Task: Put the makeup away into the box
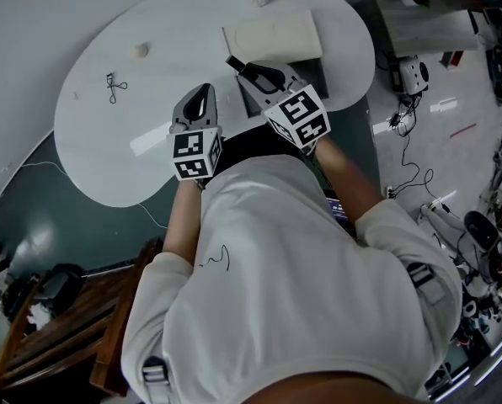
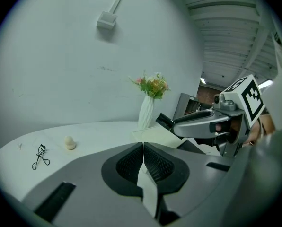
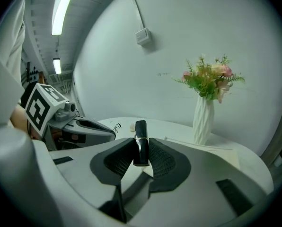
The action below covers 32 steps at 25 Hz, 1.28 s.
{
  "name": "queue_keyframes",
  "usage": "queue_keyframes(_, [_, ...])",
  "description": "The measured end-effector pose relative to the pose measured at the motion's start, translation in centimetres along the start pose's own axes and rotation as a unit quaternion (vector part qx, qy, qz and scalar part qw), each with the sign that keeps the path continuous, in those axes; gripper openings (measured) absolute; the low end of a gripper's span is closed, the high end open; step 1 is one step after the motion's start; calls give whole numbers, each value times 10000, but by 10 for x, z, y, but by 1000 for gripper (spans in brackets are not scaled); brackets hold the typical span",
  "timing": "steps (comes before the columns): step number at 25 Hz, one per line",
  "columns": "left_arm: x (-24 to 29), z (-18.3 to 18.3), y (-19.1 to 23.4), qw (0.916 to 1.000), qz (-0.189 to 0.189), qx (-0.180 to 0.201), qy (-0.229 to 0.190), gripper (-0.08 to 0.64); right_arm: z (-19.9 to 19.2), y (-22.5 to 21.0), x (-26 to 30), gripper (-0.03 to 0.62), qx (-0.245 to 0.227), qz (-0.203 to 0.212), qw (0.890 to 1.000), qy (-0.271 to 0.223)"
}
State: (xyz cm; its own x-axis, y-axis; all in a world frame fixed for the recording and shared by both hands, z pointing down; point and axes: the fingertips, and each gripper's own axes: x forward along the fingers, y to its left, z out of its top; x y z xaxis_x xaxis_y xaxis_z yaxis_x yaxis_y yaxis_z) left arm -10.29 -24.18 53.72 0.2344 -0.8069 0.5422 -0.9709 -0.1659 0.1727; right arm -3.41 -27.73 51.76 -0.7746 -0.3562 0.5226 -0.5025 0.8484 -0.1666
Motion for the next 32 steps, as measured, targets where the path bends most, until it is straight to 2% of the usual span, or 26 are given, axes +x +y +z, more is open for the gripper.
queue_keyframes(5, [24,-7,-29,9996,-158,24,213,21,-14,-29,-30,95,-520,5,9983,254])
queue_keyframes(7, [36,-14,-43,9992,-214,20,326,21,-26,-39,-38,95,-923,158,9946,450])
queue_keyframes(9, [43,-21,-55,9989,-232,-34,408,21,-38,-43,-46,95,-1424,460,9863,689])
queue_keyframes(12, [49,-33,-68,9986,-153,-192,479,21,-58,-41,-53,95,-2164,1047,9640,1135])
queue_keyframes(17, [54,-45,-69,9973,154,-447,568,21,-85,-41,-46,95,-3138,1776,9148,1818])
queue_keyframes(20, [51,-50,-64,9960,304,-562,628,21,-97,-42,-33,95,-3313,2009,8982,2078])
queue_keyframes(27, [47,-62,-54,9927,524,-727,809,21,-135,-42,-8,95,-3148,2329,8816,2636])
queue_keyframes(32, [45,-66,-51,9914,556,-776,898,21,-158,-44,0,97,-3291,2422,8607,3035])
